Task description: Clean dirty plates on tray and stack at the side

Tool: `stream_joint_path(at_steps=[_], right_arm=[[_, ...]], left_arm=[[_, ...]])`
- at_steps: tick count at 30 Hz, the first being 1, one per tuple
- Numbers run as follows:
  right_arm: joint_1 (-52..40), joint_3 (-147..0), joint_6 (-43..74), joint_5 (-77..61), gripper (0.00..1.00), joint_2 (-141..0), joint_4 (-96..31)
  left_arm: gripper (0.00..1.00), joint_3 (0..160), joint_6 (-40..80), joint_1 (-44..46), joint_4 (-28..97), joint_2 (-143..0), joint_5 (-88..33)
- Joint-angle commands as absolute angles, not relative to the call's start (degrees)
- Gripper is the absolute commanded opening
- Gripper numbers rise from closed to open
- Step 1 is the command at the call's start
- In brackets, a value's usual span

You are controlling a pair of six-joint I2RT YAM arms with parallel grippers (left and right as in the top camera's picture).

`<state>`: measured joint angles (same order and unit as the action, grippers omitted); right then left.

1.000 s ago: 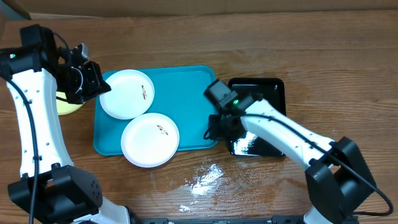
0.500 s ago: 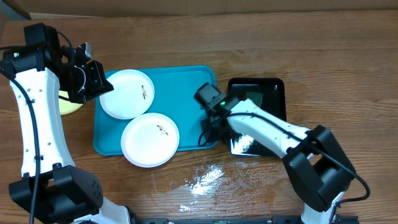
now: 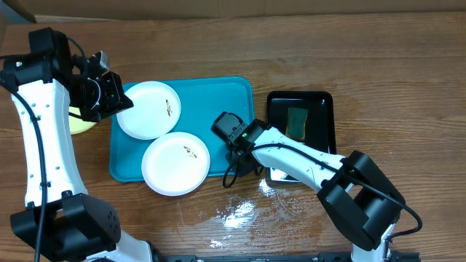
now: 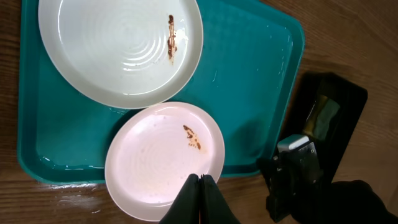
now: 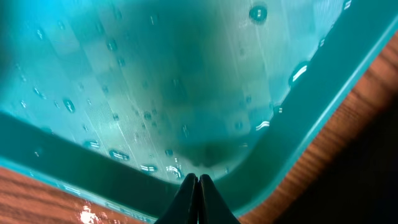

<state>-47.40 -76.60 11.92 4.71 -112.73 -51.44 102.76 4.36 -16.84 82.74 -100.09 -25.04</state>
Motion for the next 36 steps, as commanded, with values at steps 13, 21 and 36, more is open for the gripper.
stream_joint_path(at_steps=[13,21,36], right_arm=[[-47.29,-77.17,11.92,-6.07,0.04,-113.23,-58.19],[-44.16,-91.66,11.92,-5.26,0.12,-111.83,-65.71],[-25.74,-103.98,12.21,-6.76,0.53,-107.59,-80.34]], left_arm=[[0.04,103.66,4.51,-16.56,82.70,-99.63,-24.34],[0.09,103.68,4.40,-16.56,87.50,-99.57,-21.19],[0.33,90.04,16.05,-16.10,93.30,-73.84,-4.03]])
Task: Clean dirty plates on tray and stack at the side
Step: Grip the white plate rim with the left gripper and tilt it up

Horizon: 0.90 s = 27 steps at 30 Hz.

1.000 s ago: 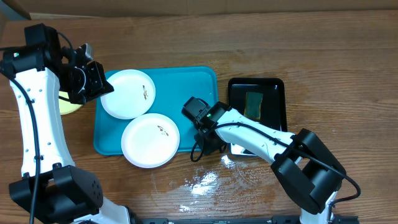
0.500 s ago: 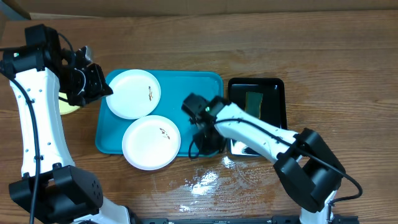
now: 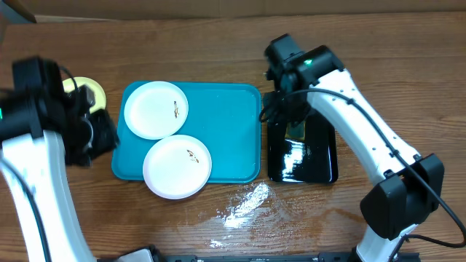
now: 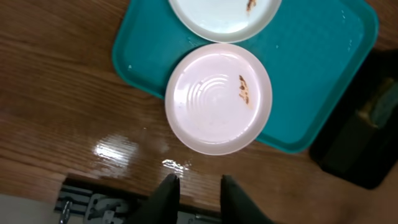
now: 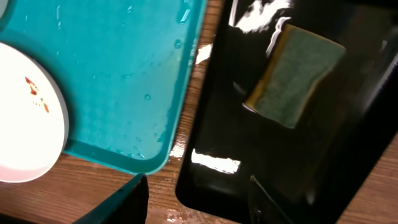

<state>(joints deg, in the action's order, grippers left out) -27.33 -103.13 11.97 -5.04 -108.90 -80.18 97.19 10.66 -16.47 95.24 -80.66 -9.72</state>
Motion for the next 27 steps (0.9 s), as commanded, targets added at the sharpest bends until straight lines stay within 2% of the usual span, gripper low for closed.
stream_joint_path(at_steps=[1,2,3,6,10,13,19,27], right_arm=[[-25.36,-103.96,12.23,-6.79,0.53,-107.59,-80.82],[-25.21,-103.96,12.40,-6.74,0.53,-107.59,-81.28],[-24.99,-103.94,12.40,-6.74,0.53,-107.59,-82.41],[-24.99,-103.88,12.40,-6.74,0.53,-107.59,-83.50],[-24.99,-103.88,14.48,-6.48,0.54,-107.59,-83.64],[-24.99,-103.83,18.15,-4.60,0.54,-107.59,-83.50],[-24.99,-103.83,20.03,-2.42,0.53,-107.59,-83.42],[-24.99,-103.83,24.32,-2.66,0.50,-107.59,-83.24]], left_arm=[[0.43,86.85,17.21,-16.10,91.59,-71.55,-3.88],[0.49,83.83,18.39,-16.10,90.41,-69.78,-3.88],[0.50,80.34,19.20,-16.10,89.27,-68.16,-3.92],[0.41,65.49,22.35,-16.10,83.00,-66.39,-4.05],[0.38,55.75,22.31,-16.10,72.77,-70.30,-5.61],[0.33,52.77,22.33,-16.10,66.41,-76.23,-3.99],[0.32,50.17,22.33,-16.10,58.24,-83.00,-4.03],[0.29,50.13,20.58,-15.75,55.66,-91.42,-9.08]])
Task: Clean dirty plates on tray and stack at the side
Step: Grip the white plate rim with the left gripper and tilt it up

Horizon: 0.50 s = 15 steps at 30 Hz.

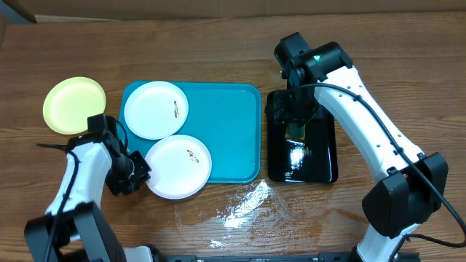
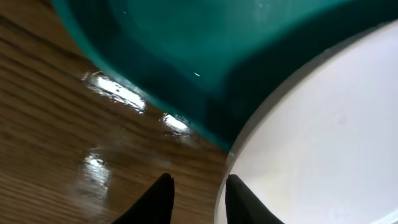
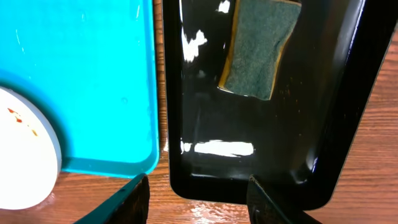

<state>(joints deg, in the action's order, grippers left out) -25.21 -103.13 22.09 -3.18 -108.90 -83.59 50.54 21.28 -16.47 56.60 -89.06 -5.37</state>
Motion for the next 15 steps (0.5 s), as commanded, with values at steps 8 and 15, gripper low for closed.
stream_joint_path(at_steps=[8,15], right_arm=[[-24.99,-103.83,24.27,-2.26,0.47,-107.59,-82.46],[-23.68,-103.83,25.82,1.63,0.50,-107.59,-83.07]], left_arm=[[0.06,50.15,19.22,-15.33,55.16,-91.72,-9.80],[0.07,51.90,16.64,-12.75,53.69,-91.72,-16.47]])
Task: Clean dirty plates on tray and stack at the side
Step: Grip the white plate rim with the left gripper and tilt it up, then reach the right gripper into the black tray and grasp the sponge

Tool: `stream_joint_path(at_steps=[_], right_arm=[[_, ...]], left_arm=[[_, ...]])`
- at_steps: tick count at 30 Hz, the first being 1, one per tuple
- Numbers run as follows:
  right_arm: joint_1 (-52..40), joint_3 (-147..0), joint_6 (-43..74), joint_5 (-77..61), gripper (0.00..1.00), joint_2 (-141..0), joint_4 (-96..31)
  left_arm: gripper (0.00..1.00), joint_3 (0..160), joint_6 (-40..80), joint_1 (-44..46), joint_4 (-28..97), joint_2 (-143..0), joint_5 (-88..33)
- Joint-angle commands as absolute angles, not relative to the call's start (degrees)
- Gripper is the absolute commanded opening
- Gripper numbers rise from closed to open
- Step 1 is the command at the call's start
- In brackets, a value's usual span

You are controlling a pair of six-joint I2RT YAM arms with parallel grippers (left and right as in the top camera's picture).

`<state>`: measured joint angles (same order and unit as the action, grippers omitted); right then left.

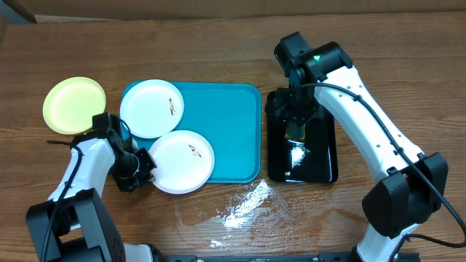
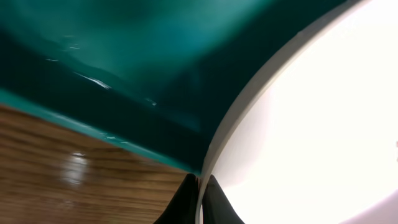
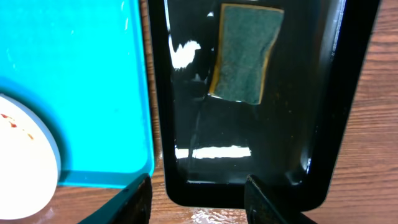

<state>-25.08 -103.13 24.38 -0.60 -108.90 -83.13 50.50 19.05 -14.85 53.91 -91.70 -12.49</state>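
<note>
Two white plates lie on the teal tray (image 1: 233,131): a far one (image 1: 151,109) with a brown smear and a near one (image 1: 182,161), also stained, overhanging the tray's front edge. My left gripper (image 1: 138,169) is shut on the near plate's left rim (image 2: 249,118). A green-and-yellow sponge (image 3: 244,53) lies in the black tray (image 1: 302,164). Open and holding nothing, my right gripper (image 3: 196,202) hovers above that black tray (image 3: 311,124), over the sponge (image 1: 295,131).
A yellow-green plate (image 1: 73,105) rests on the wooden table left of the teal tray. A wet patch (image 1: 244,207) glistens on the table in front of both trays.
My left gripper has shut on the near plate's rim. That plate has shifted slightly right and further onto the tray. The right gripper has moved a little over the black tray.
Both grippers started shut, the left high over the tray's left end, the right low at its right front corner. Then both were open, the right above the black tray. The left came down beside the near plate and now grips its rim.
</note>
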Motion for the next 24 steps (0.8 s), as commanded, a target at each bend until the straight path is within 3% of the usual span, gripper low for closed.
stream_joint_path(at_steps=[1,12,24], right_arm=[[-22.92,-103.83,25.80,1.63,0.50,-107.59,-83.07],[-11.35,-103.83,25.08,1.19,0.50,-107.59,-79.02],[-10.00,-100.14,18.59,-5.65,0.50,-107.63,-71.94]], left_arm=[[0.07,52.69,16.62,-11.84,53.71,-91.72,-16.53],[0.05,61.49,16.27,1.06,50.22,-91.72,-8.14],[0.09,61.23,20.95,5.69,47.97,-91.96,-4.08]])
